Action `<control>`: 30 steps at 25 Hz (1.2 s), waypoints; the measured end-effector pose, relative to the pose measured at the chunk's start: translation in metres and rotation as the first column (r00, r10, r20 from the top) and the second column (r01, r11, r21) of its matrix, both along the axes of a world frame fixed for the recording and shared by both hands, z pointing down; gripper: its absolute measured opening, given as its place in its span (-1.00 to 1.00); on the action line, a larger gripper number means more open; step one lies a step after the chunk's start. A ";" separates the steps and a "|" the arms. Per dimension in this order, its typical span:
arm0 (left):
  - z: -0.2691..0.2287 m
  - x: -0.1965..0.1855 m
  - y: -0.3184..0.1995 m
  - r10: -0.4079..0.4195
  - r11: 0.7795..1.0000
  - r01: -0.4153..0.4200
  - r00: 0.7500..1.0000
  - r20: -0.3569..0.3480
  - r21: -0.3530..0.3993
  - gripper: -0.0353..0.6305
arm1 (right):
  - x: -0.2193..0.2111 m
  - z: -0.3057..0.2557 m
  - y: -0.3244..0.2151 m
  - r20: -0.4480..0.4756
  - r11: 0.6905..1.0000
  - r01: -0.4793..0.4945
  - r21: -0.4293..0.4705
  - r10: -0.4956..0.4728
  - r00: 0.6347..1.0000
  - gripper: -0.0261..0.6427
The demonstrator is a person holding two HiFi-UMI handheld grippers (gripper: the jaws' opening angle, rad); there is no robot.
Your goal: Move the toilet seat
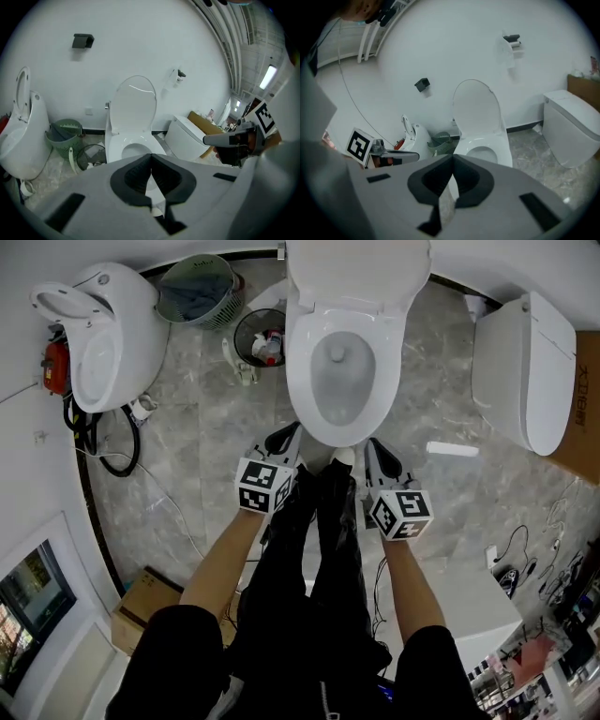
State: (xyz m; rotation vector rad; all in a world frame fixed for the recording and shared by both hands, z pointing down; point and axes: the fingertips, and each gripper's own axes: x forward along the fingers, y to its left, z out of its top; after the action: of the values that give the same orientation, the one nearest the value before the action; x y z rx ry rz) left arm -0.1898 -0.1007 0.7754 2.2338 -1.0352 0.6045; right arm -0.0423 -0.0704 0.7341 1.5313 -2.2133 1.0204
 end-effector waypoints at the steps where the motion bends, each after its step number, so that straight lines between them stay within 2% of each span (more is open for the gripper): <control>1: 0.012 0.002 0.003 -0.015 0.999 0.014 1.000 -0.017 -0.041 -0.87 | 0.000 0.011 0.003 0.025 1.000 0.001 -0.028 -0.001 1.000 -0.89; 2: 0.024 0.004 0.007 -0.034 0.995 0.030 0.998 -0.044 -0.093 -0.82 | 0.002 0.023 0.005 0.047 0.998 -0.007 -0.061 0.010 0.999 -0.79; 4: 0.048 0.006 0.013 -0.090 0.976 0.067 0.990 -0.107 -0.205 -0.35 | 0.006 0.046 0.007 0.082 0.992 -0.046 -0.117 0.056 0.995 -0.58; 6: 0.071 0.000 0.018 -0.163 0.947 0.114 0.976 -0.145 -0.301 -0.25 | 0.007 0.069 0.009 0.092 0.984 -0.093 -0.154 0.108 0.990 -0.35; 8: 0.095 -0.004 0.023 -0.230 0.912 0.155 0.960 -0.162 -0.379 -0.14 | 0.010 0.094 0.012 0.099 0.972 -0.132 -0.194 0.153 0.983 -0.27; 10: 0.117 -0.005 0.028 -0.278 0.883 0.181 0.945 -0.171 -0.434 -0.11 | 0.013 0.119 0.019 0.109 0.955 -0.164 -0.246 0.195 0.975 -0.23; 13: 0.152 -0.002 0.034 -0.301 0.857 0.184 0.937 -0.177 -0.480 -0.06 | 0.021 0.158 0.025 0.131 0.917 -0.234 -0.324 0.288 0.949 -0.21; 15: 0.174 -0.004 0.046 -0.310 0.833 0.184 0.936 -0.166 -0.522 -0.06 | 0.025 0.184 0.034 0.143 0.877 -0.286 -0.387 0.363 0.921 -0.20; 18: 0.201 0.000 0.057 -0.352 0.792 0.198 0.921 -0.168 -0.578 -0.03 | 0.031 0.220 0.044 0.156 0.822 -0.323 -0.469 0.436 0.886 -0.18; 21: 0.226 0.007 0.061 -0.376 0.765 0.200 0.911 -0.172 -0.613 0.00 | 0.034 0.249 0.046 0.174 0.771 -0.354 -0.529 0.507 0.844 -0.16; 23: 0.241 0.010 0.063 -0.389 0.747 0.203 0.906 -0.169 -0.634 0.01 | 0.033 0.267 0.046 0.180 0.738 -0.368 -0.565 0.546 0.818 -0.07; 27: 0.260 0.014 0.066 -0.459 0.702 0.231 0.870 -0.179 -0.674 0.01 | 0.031 0.299 0.052 0.169 0.701 -0.369 -0.610 0.570 0.804 -0.04; 30: 0.265 0.026 0.065 -0.503 0.673 0.225 0.837 -0.213 -0.705 0.00 | 0.031 0.312 0.050 0.181 0.687 -0.374 -0.622 0.592 0.786 -0.03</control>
State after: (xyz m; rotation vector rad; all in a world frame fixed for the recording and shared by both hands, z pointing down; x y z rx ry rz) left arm -0.1641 -0.0355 1.0407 1.3720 -0.8522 0.2484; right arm -0.0110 -0.0207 1.0459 1.7689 -1.4343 2.0644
